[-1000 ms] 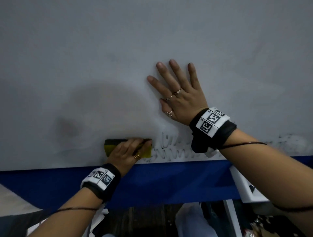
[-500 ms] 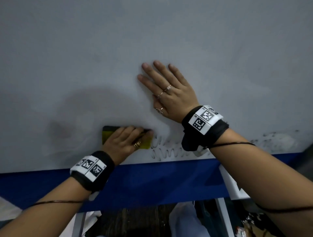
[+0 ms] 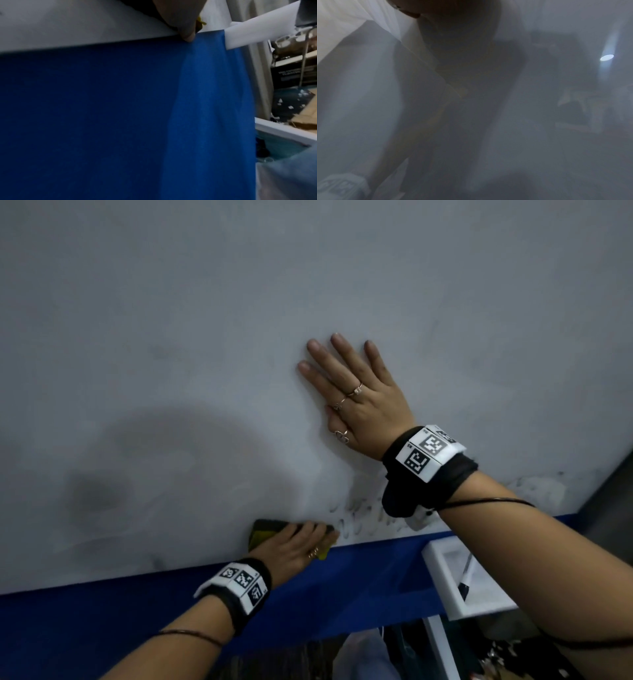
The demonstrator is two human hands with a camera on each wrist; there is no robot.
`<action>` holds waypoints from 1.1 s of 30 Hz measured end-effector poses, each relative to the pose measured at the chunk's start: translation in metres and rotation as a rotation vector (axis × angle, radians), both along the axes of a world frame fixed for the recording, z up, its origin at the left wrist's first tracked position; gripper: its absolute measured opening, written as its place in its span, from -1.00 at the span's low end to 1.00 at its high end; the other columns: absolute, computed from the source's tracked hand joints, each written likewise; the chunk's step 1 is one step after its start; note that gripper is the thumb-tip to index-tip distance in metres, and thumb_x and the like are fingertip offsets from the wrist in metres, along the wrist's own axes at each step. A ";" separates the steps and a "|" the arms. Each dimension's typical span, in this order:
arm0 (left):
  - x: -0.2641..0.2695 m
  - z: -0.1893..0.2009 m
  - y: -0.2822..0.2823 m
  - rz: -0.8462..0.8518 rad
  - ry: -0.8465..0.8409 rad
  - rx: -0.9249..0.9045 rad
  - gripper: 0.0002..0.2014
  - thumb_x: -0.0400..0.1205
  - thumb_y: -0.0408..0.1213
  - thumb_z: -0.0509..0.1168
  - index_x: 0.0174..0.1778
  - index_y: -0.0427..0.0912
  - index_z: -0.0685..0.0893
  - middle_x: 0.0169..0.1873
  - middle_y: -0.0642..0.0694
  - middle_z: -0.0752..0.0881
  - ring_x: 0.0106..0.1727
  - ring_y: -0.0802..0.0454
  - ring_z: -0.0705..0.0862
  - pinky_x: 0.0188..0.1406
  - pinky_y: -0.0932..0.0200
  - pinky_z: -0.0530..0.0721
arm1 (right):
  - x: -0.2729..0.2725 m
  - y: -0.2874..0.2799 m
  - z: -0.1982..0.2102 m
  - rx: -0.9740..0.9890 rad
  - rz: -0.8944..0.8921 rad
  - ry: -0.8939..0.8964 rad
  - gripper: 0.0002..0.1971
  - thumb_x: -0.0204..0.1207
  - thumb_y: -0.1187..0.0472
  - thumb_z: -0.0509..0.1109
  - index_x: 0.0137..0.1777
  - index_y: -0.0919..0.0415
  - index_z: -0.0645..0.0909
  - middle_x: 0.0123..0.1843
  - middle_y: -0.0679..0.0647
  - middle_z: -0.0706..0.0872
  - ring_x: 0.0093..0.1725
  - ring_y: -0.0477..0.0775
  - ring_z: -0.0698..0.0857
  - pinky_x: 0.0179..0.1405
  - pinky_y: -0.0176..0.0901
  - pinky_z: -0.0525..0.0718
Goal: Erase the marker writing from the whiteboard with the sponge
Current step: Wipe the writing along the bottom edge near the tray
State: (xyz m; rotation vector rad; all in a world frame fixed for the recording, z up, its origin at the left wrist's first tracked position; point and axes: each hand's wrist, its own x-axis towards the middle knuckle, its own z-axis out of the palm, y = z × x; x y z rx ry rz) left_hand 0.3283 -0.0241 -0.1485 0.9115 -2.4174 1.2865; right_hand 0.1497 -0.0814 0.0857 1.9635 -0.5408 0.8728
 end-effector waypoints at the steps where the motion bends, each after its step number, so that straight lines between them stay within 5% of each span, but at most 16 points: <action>1: -0.002 -0.008 -0.003 -0.002 -0.016 0.021 -0.53 0.73 -0.48 -0.24 0.61 -0.31 0.07 0.24 -0.20 0.45 0.20 -0.15 0.45 0.20 -0.02 0.38 | 0.000 -0.002 0.000 -0.005 0.000 -0.001 -0.46 0.51 0.22 0.19 0.53 0.18 0.37 0.54 0.14 0.44 0.56 0.19 0.30 0.57 0.16 0.13; 7: 0.002 0.014 -0.004 -0.096 -0.022 0.058 -0.28 0.57 -0.38 0.03 0.65 -0.36 -0.11 0.29 -0.17 0.42 0.18 -0.13 0.44 0.15 -0.02 0.35 | -0.006 -0.004 0.005 0.017 0.050 0.025 -0.45 0.51 0.21 0.21 0.54 0.16 0.36 0.54 0.10 0.44 0.56 0.17 0.31 0.58 0.06 0.07; 11: 0.007 0.096 0.003 -0.175 0.216 -0.145 -0.57 0.69 -0.45 0.09 0.52 -0.27 0.38 0.25 -0.14 0.49 0.13 -0.12 0.50 -0.01 -0.03 0.39 | -0.056 -0.006 -0.011 0.072 -0.028 -0.111 -0.45 0.56 0.16 0.19 0.56 0.21 0.28 0.56 0.17 0.39 0.59 0.22 0.19 0.59 0.11 0.07; 13: 0.004 0.130 0.006 -0.109 0.288 -0.246 -0.60 0.62 -0.37 0.31 0.41 -0.20 0.57 0.20 -0.13 0.52 0.11 -0.12 0.53 -0.08 -0.03 0.40 | -0.091 -0.010 -0.029 0.102 -0.089 -0.166 -0.44 0.62 0.14 0.12 0.62 0.12 0.16 0.66 0.13 0.15 0.66 0.15 0.02 0.59 0.14 0.05; 15: -0.006 0.142 0.004 -0.047 0.341 -0.270 -0.56 0.55 -0.28 0.43 0.37 -0.17 0.64 0.20 -0.14 0.54 0.12 -0.13 0.54 -0.10 -0.04 0.40 | -0.117 -0.015 -0.044 0.128 -0.134 -0.137 -0.41 0.65 0.12 0.05 0.66 0.04 -0.02 0.70 -0.02 -0.14 0.67 0.08 -0.09 0.61 0.14 -0.01; 17: -0.023 0.132 0.000 -0.054 0.330 -0.244 -0.56 0.56 -0.31 0.38 0.39 -0.17 0.59 0.20 -0.15 0.52 0.13 -0.14 0.53 -0.11 -0.03 0.39 | -0.128 -0.017 -0.051 0.138 -0.138 -0.107 -0.39 0.65 0.10 0.03 0.67 0.01 -0.10 0.69 -0.10 -0.21 0.67 0.07 -0.12 0.62 0.13 -0.05; 20: -0.044 0.079 -0.010 -0.115 0.109 -0.123 -0.57 0.60 -0.39 0.13 0.42 -0.21 0.44 0.20 -0.17 0.46 0.13 -0.12 0.48 -0.06 -0.01 0.37 | -0.130 -0.020 -0.052 0.126 -0.126 -0.107 -0.39 0.66 0.10 0.03 0.67 0.00 -0.10 0.69 -0.12 -0.20 0.67 0.06 -0.13 0.61 0.13 -0.06; 25: -0.062 0.005 -0.015 -0.064 -0.105 0.125 -0.55 0.58 -0.33 0.03 0.43 -0.22 0.39 0.19 -0.13 0.44 0.09 -0.09 0.47 0.01 0.06 0.34 | -0.127 -0.028 -0.055 0.135 -0.127 -0.127 -0.45 0.64 0.10 0.03 0.62 0.02 0.04 0.70 -0.06 -0.05 0.67 0.05 -0.13 0.61 0.15 -0.03; 29: -0.064 0.027 -0.021 -0.150 -0.129 0.032 -0.51 0.51 -0.35 0.05 0.41 -0.22 0.40 0.20 -0.14 0.44 0.06 -0.09 0.45 -0.04 0.05 0.35 | -0.119 -0.030 -0.056 0.129 -0.140 -0.175 -0.43 0.59 0.13 0.11 0.61 0.05 0.09 0.60 0.05 0.22 0.67 0.03 -0.14 0.59 0.18 0.01; 33: -0.067 0.098 -0.017 -0.093 0.200 -0.148 -0.54 0.59 -0.31 0.15 0.45 -0.14 0.44 0.25 -0.08 0.47 0.09 -0.12 0.48 -0.14 -0.01 0.34 | -0.122 -0.024 -0.054 0.137 -0.131 -0.166 -0.45 0.57 0.14 0.16 0.58 0.12 0.22 0.57 0.09 0.36 0.64 0.13 0.08 0.58 0.17 0.05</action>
